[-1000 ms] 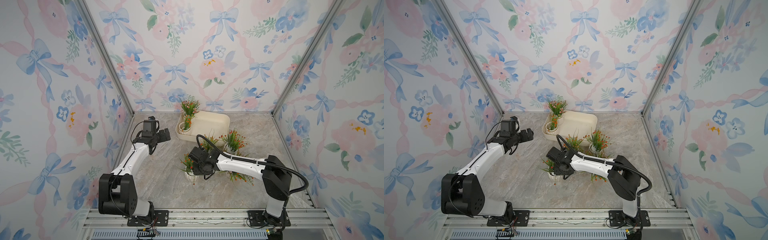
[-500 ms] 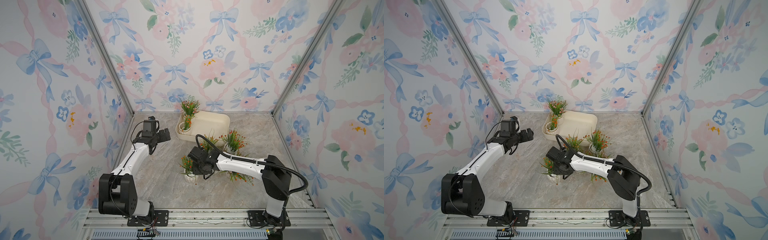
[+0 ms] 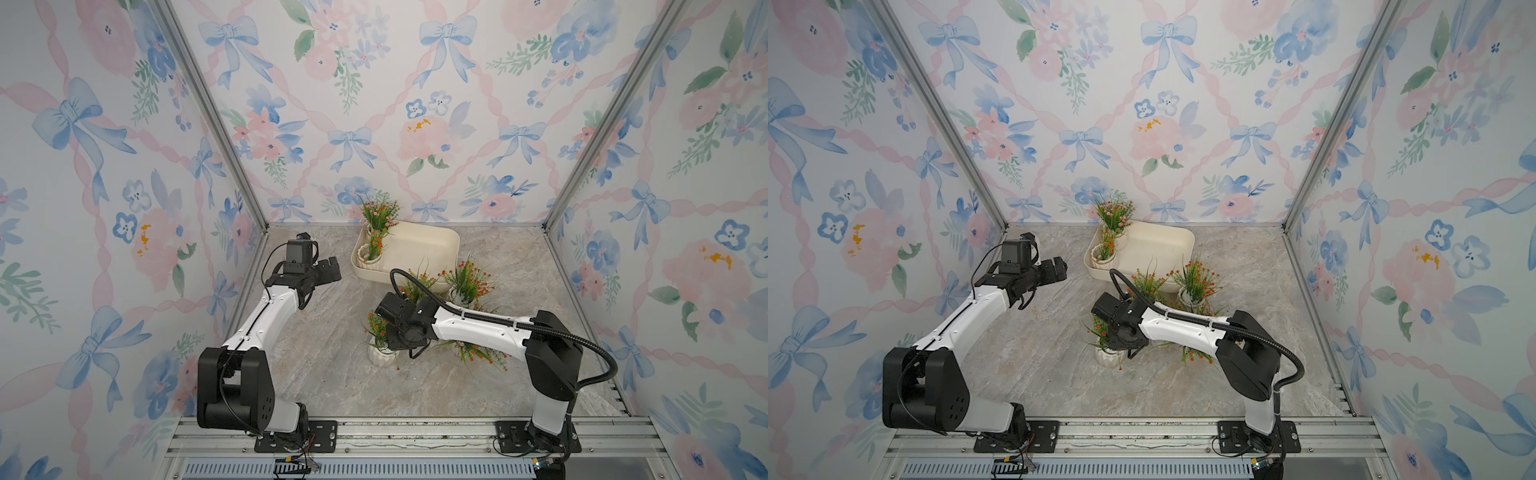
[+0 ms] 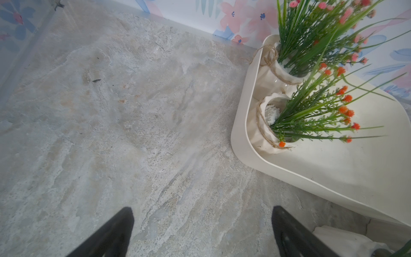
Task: Put the potted gypsophila into the storage box
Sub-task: Pick up the baby's breath potted plant from the center of the board.
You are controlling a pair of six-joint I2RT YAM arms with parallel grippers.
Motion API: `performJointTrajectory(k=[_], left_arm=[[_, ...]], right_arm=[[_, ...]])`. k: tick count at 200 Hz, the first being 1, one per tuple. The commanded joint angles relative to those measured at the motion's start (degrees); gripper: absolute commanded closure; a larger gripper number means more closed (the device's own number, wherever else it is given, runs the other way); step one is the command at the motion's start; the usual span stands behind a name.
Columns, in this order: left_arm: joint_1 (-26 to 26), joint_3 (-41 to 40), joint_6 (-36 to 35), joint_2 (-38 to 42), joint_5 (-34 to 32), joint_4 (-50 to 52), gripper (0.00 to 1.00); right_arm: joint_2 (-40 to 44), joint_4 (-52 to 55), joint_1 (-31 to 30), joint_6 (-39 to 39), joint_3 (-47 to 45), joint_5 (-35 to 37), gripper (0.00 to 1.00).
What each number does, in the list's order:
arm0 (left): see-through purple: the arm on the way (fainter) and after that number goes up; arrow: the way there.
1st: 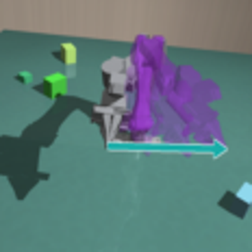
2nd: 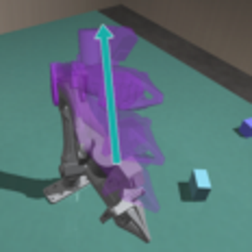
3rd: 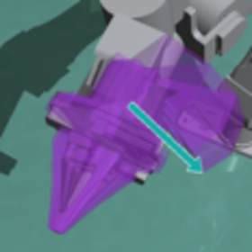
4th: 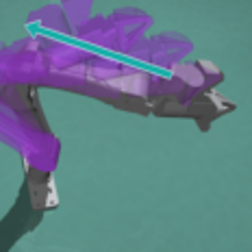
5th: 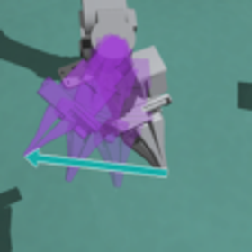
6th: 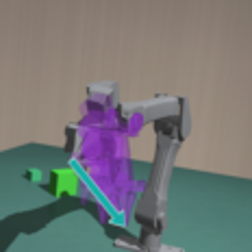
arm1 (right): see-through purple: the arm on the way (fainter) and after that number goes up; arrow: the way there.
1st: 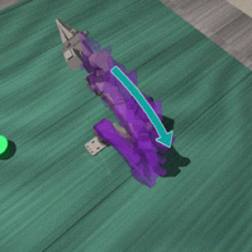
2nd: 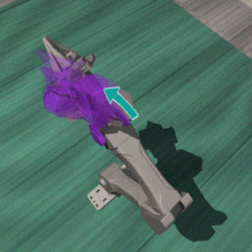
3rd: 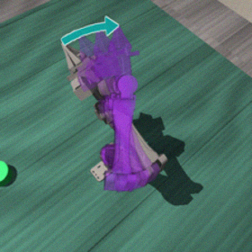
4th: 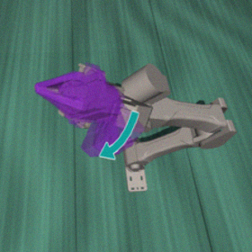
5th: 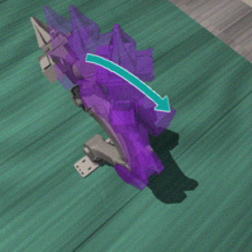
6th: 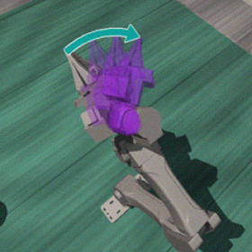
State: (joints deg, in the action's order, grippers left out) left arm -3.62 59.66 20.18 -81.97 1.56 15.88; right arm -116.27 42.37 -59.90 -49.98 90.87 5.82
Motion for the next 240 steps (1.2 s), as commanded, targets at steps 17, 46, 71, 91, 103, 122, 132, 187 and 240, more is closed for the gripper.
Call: performJointTrajectory(k=[17,46,71,91,103,122,132,187,240], left_arm=[[0.3,-0.7,-0.8,-0.4,0.1,-0.3,0.02],[0.3,-0.7,-0.8,-0.4,0.1,-0.3,0.02],[0.4,-0.7,-0.8,-0.3,0.1,-0.3,0.02],[0.3,-0.7,-0.8,-0.4,0.1,-0.2,0.02],[0.2,-0.8,-0.8,-0.5,0.1,-0.2,0.02],[0.4,-0.7,-0.8,-0.5,0.0,-0.3,0.02],[0.3,-0.8,-0.8,-0.4,0.0,-0.3,0.02],[0.3,-0.8,-0.8,-0.3,0.0,-0.2,0.02],[0.4,-0.7,-0.9,-0.1,-0.1,-0.2,0.02]], right_arm=[[-1.7,2.6,-0.7,1.2,3.2,1.8,0.86],[-1.7,3.6,-0.7,1.8,4.2,2.3,0.86],[-1.8,5.0,-0.9,2.7,5.7,2.9,0.86],[-1.9,6.5,-0.9,3.8,7.4,3.1,0.86],[-1.9,7.5,-0.9,4.7,8.7,3.2,0.86],[-2.1,9.1,-0.9,5.9,10.8,3.2,0.86],[-2.1,9.8,-0.8,6.6,12.0,3.1,0.86],[-2.5,13.4,1.1,10.0,20.2,1.0,0.9],[-4.8,17.7,4.7,13.5,29.6,0.6,0.9]])
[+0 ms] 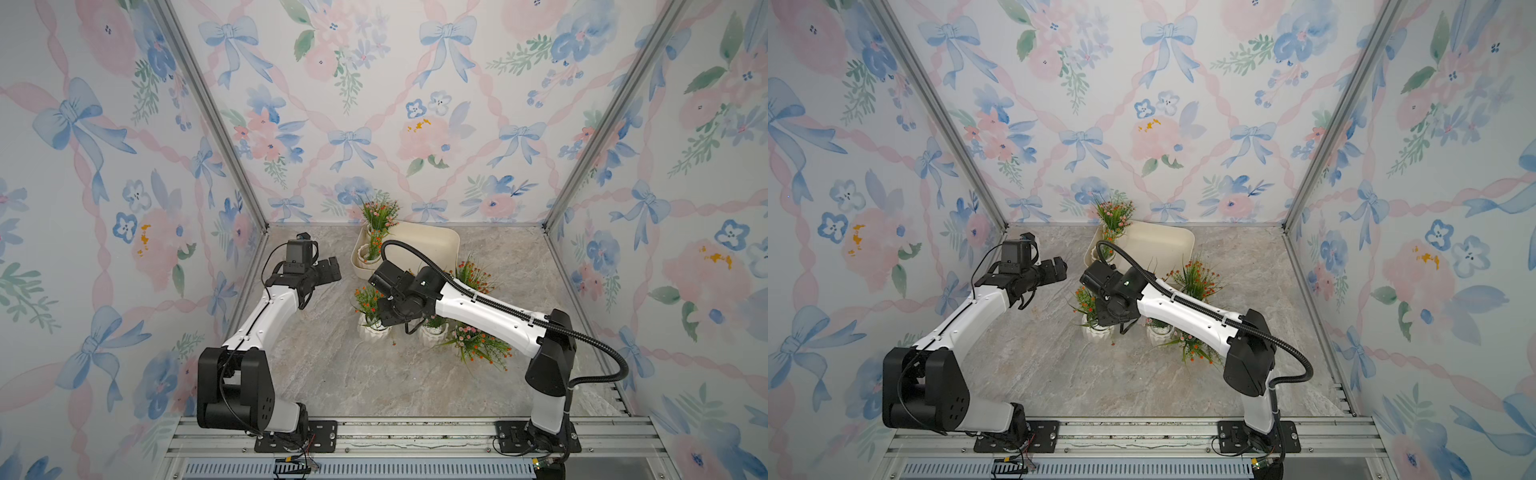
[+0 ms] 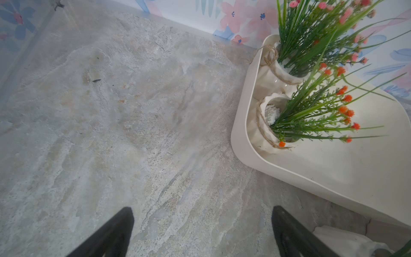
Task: Put the potted gypsophila into the storage box
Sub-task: Pick up the baby's breath potted plant from the center of the board, then place the baby's breath potted plant at the storage box.
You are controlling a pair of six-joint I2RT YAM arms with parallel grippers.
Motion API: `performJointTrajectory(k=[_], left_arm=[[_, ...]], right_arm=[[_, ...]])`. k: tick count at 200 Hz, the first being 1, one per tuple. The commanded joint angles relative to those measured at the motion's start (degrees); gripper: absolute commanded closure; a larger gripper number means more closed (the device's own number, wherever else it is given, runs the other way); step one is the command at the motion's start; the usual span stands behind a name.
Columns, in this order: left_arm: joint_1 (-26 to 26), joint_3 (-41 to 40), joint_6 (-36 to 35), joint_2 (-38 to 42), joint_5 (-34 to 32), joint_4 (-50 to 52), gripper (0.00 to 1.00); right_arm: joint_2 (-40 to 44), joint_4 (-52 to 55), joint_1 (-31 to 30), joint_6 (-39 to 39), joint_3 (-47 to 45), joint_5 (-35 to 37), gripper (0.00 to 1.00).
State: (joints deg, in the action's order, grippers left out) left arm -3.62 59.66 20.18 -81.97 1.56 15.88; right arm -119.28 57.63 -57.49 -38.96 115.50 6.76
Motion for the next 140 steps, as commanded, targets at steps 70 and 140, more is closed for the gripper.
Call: performJointTrajectory(k=[70,140], left_arm=[[0.4,-0.8,-1.1,-0.1,-0.3,-0.2,0.02],[0.4,-0.8,-1.4,-0.3,-1.3,-0.2,0.02]], right_arm=[[-4.9,5.9,10.7,5.9,15.4,-1.1,0.9],[-5.9,6.0,21.2,6.3,21.6,-4.0,0.9]])
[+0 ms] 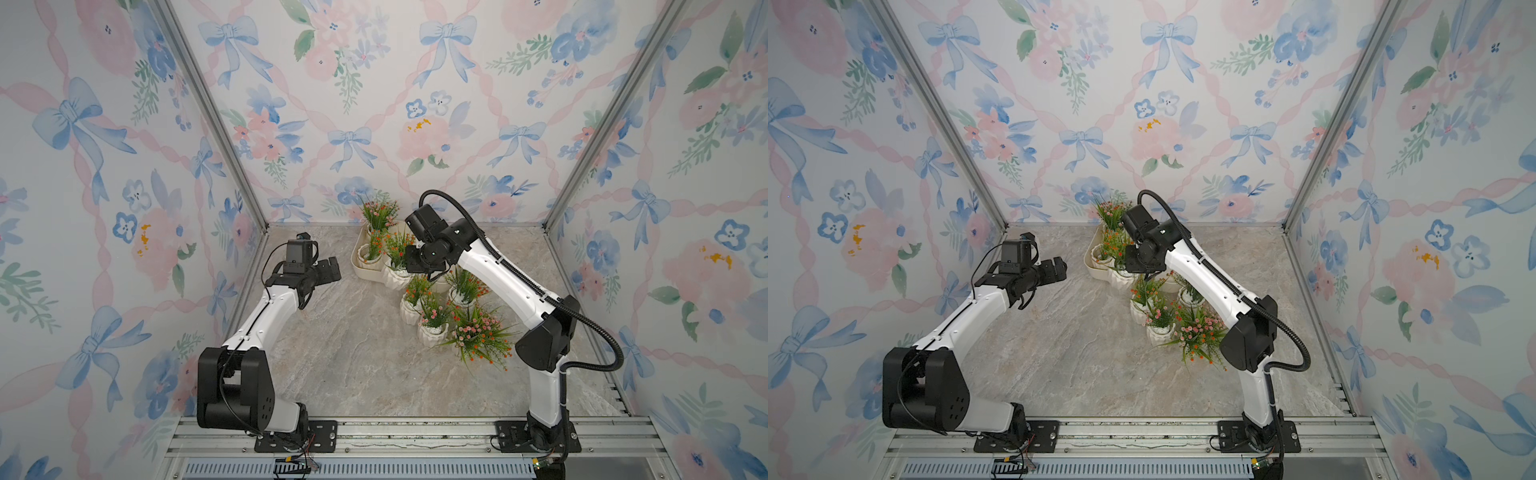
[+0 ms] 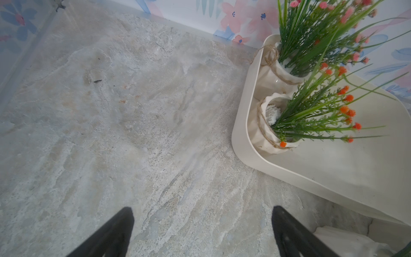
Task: Put the potted gypsophila into the storage box
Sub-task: Place the baby's breath potted plant at the storage box.
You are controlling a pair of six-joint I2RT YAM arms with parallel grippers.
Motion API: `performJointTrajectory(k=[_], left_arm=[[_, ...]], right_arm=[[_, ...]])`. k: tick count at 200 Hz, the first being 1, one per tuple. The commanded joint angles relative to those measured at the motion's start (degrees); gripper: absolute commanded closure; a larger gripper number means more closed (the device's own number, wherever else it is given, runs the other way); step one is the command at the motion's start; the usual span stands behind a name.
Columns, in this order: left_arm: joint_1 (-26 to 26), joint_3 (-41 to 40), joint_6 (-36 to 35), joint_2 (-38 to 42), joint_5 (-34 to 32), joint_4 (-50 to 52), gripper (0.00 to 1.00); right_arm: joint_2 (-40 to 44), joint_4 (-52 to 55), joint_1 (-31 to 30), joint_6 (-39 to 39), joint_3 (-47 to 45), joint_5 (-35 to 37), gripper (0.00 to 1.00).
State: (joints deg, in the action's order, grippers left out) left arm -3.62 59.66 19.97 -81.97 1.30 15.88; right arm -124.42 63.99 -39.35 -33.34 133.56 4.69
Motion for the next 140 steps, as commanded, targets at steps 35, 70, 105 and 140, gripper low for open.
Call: performJointTrajectory(k=[35,70,105,140], left_arm=[[0.4,-0.9,-1.4,-0.8,-1.3,-0.2,0.02],[0.4,-0.9,-1.5,-1.5,-1.7,-0.2,0.02],[0.4,-0.9,-1.6,-2.2,-2.2,-0.2,0.02],[0.4,-0.9,-1.9,-2.6,-2.8,-0.2,0.02]], right_arm=[[-0.8,-1.2,8.2,0.6,4.4,-2.9,0.89],[-2.0,-2.7,12.5,0.8,4.5,-3.5,0.89],[-4.5,-4.2,15.7,0.2,5.0,-3.5,0.89],[-7.9,-5.1,17.8,-0.9,7.0,-3.9,0.9]])
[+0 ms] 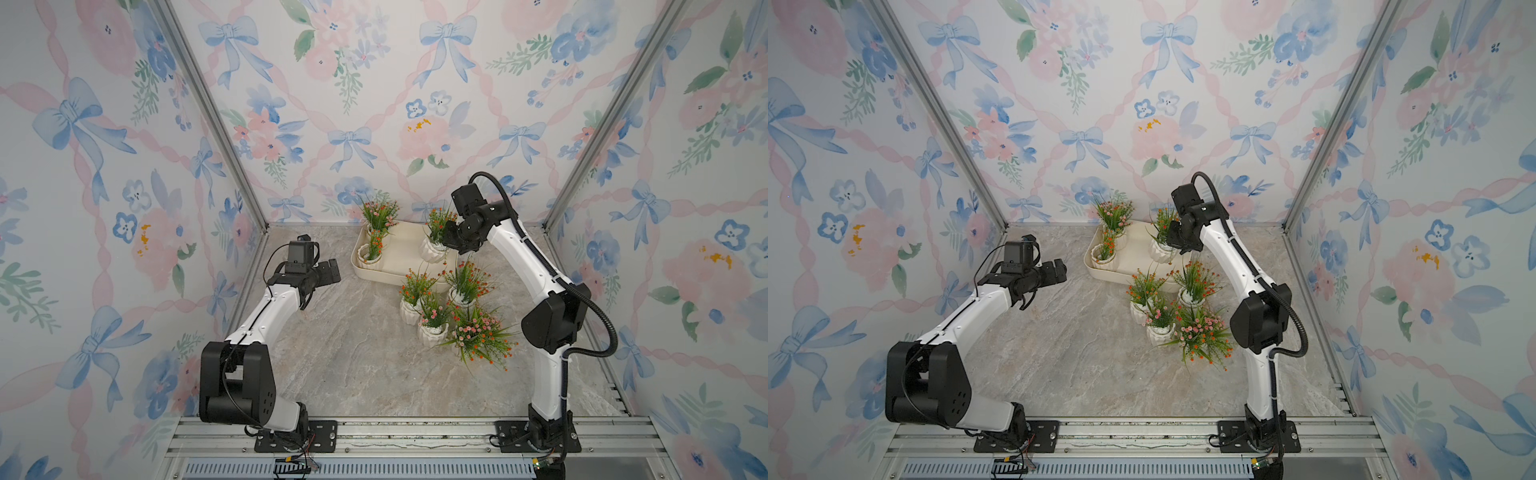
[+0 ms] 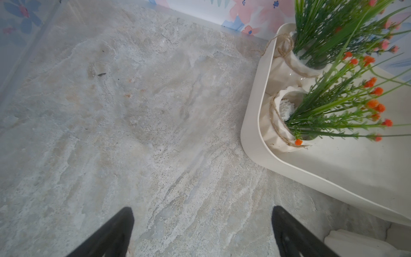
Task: Put the potted gypsophila into the storage box
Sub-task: Place the baby's breath potted plant at the storage box.
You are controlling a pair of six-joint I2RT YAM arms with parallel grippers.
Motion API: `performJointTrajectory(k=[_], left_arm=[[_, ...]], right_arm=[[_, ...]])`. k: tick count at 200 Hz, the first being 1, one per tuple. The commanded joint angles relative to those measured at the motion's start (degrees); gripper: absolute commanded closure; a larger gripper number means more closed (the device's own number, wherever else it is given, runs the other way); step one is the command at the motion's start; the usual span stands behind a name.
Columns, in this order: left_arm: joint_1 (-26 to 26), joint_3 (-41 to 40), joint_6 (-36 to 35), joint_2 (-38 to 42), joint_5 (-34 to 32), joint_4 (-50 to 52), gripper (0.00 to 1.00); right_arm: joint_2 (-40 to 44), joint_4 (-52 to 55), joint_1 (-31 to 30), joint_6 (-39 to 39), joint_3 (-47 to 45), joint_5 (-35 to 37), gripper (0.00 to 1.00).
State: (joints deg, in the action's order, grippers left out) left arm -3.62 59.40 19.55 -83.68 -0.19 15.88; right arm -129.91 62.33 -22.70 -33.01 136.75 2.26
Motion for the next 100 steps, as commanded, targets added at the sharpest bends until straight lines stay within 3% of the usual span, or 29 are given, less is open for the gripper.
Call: performJointTrajectory(k=[1,63,100], left_arm=[[0.4,-0.6,-1.5,-1.0,-1.2,-0.2,0.02],[0.4,-0.1,-1.8,-2.1,-1.2,-0.1,0.02],[0.4,-0.2,-1.9,-2.5,-0.9,-0.1,0.02]], right_arm=[[-2.5,-3.4,1.2,-1.2,3.9,-1.4,0.9],[-7.8,-4.1,3.2,-2.5,6.4,-1.4,0.91],[-10.2,-4.5,4.0,-2.5,6.6,-1.9,0.84]])
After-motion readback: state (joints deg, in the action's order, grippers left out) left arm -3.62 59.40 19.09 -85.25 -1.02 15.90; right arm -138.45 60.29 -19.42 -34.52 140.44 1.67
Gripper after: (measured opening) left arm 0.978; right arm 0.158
